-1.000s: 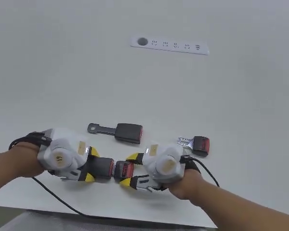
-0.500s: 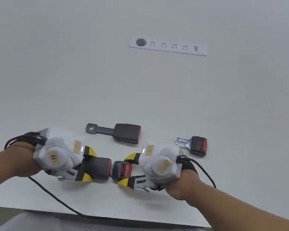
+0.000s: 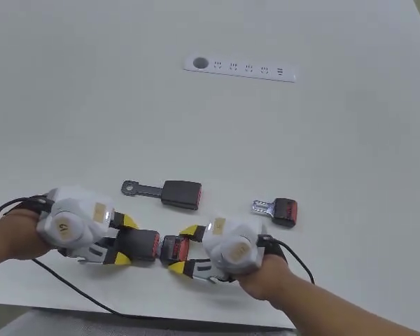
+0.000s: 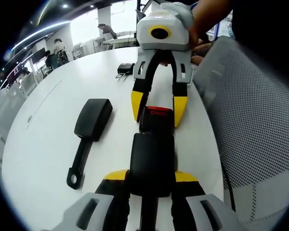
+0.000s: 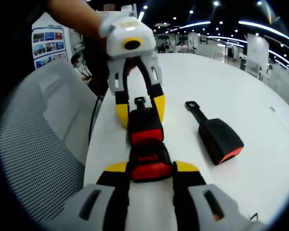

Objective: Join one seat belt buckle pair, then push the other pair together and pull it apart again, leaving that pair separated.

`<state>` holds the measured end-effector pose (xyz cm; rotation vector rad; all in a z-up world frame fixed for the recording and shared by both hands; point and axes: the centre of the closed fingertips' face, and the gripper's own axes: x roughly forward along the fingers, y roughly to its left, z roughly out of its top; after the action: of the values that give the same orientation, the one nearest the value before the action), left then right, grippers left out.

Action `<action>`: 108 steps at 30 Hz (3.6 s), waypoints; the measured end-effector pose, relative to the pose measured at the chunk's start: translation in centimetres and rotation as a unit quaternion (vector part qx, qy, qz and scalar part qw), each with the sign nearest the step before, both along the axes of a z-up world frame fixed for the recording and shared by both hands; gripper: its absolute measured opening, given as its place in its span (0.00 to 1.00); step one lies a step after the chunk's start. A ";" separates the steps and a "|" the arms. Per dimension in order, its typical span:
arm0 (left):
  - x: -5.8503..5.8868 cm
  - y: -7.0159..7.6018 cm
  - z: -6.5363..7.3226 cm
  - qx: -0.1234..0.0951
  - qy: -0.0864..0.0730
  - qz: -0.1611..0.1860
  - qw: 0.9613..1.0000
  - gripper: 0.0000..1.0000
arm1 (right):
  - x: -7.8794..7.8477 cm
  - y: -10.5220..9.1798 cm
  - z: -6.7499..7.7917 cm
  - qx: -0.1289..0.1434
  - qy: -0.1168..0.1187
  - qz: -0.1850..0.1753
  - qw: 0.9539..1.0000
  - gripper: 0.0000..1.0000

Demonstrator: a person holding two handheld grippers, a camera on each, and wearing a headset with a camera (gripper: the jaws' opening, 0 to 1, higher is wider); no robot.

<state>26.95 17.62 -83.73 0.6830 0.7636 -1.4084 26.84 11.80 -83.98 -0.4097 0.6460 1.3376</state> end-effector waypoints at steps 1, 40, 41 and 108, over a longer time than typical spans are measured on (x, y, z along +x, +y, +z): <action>0.0 0.0 0.0 -0.001 0.000 0.000 1.000 0.34 | 0.0 0.0 0.0 0.001 -0.004 0.001 1.000 0.34; 0.2 0.3 -0.1 -0.022 0.014 -0.001 1.000 0.33 | -0.3 -0.1 0.1 0.028 -0.030 -0.018 0.999 0.33; 0.2 0.3 -0.1 -0.021 0.014 -0.002 1.000 0.33 | -0.3 -0.1 0.0 0.029 -0.027 -0.019 0.999 0.33; 10.5 -5.7 1.5 -0.021 -0.011 0.051 0.998 0.76 | 8.1 -20.3 0.7 -0.026 0.006 -0.112 0.993 0.76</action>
<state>37.41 11.90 -82.22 0.6171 0.7402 -1.3191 34.94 -8.50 -83.25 -0.3601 0.7158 1.1136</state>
